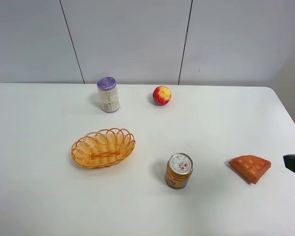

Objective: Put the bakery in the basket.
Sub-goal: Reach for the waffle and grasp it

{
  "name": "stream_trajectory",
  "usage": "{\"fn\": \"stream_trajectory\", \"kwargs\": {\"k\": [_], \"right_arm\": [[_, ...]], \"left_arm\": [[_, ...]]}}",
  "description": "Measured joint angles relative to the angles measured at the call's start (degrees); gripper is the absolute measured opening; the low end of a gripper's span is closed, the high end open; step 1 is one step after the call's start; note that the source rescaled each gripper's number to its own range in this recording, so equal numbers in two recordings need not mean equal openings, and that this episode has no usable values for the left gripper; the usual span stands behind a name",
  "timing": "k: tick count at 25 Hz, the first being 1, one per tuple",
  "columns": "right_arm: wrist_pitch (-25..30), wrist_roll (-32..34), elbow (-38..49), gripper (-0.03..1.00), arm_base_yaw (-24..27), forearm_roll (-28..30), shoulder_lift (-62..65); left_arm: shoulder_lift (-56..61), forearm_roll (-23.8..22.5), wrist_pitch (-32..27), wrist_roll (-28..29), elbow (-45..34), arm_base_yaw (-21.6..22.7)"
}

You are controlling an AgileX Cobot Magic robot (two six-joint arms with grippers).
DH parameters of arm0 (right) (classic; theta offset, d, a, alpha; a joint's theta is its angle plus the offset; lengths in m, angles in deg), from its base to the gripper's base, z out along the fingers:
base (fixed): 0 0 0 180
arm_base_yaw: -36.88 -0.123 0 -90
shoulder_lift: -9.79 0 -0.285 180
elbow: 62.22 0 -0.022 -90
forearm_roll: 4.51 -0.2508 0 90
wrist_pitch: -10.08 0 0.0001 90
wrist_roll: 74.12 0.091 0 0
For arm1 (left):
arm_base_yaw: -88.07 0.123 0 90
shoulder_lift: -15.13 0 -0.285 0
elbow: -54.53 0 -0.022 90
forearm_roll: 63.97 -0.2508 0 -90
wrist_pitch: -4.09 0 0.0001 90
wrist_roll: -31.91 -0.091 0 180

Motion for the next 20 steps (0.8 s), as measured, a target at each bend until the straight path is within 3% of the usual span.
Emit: {"fn": "stream_trajectory", "kwargs": {"k": [6, 13, 20], "right_arm": [[-2.1, -2.5, -6.6, 1.0, -7.2, 10.8, -25.6], [-9.6, -4.2, -7.6, 1.0, -8.1, 10.5, -45.6], [-14.5, -8.2, -7.6, 1.0, -8.1, 13.0, -52.7]], "left_arm": [[0.0, 0.0, 0.0, 0.0, 0.0, 0.0], [0.0, 0.0, 0.0, 0.0, 0.0, 0.0], [0.0, 0.0, 0.0, 0.0, 0.0, 0.0]]}}
